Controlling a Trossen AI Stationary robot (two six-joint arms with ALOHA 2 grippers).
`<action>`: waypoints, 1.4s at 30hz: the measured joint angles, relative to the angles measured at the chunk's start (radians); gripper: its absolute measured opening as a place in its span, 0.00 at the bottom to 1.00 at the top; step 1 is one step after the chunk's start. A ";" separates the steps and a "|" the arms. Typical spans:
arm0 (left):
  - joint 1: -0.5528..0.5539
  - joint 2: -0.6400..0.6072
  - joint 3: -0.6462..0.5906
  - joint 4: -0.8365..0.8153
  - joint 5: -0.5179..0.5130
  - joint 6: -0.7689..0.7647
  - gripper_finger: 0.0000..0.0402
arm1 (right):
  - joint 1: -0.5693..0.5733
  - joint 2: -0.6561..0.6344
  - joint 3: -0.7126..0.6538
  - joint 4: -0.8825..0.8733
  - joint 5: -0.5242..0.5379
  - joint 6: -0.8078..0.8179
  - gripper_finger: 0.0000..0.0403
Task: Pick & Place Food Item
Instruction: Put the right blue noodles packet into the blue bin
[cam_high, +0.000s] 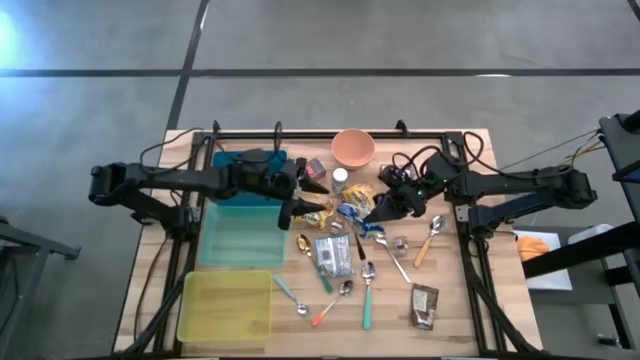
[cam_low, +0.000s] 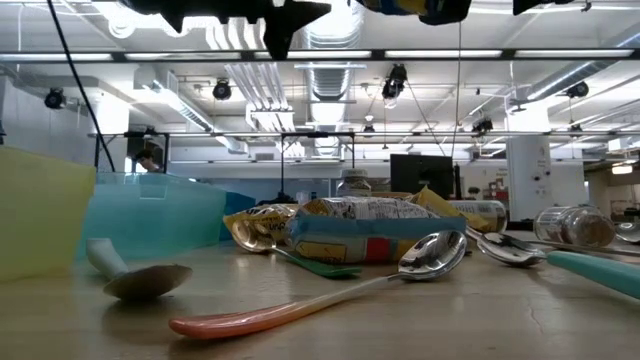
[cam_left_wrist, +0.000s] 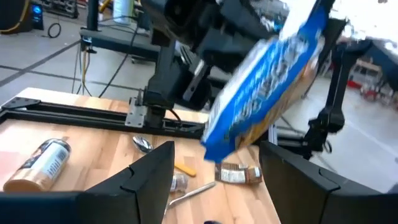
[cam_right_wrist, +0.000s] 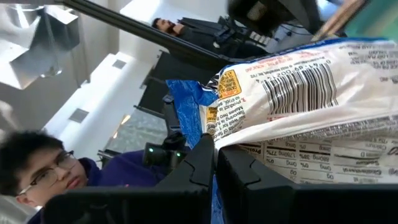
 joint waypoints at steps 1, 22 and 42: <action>0.000 0.004 0.009 -0.014 0.007 0.011 0.60 | 0.001 -0.002 0.001 0.001 0.000 0.000 0.02; -0.005 0.020 0.019 -0.008 -0.007 0.013 0.84 | 0.002 0.000 0.022 0.000 0.003 -0.007 0.02; -0.036 0.112 0.019 0.127 -0.031 0.105 0.92 | 0.002 0.082 0.022 0.103 0.015 0.018 0.02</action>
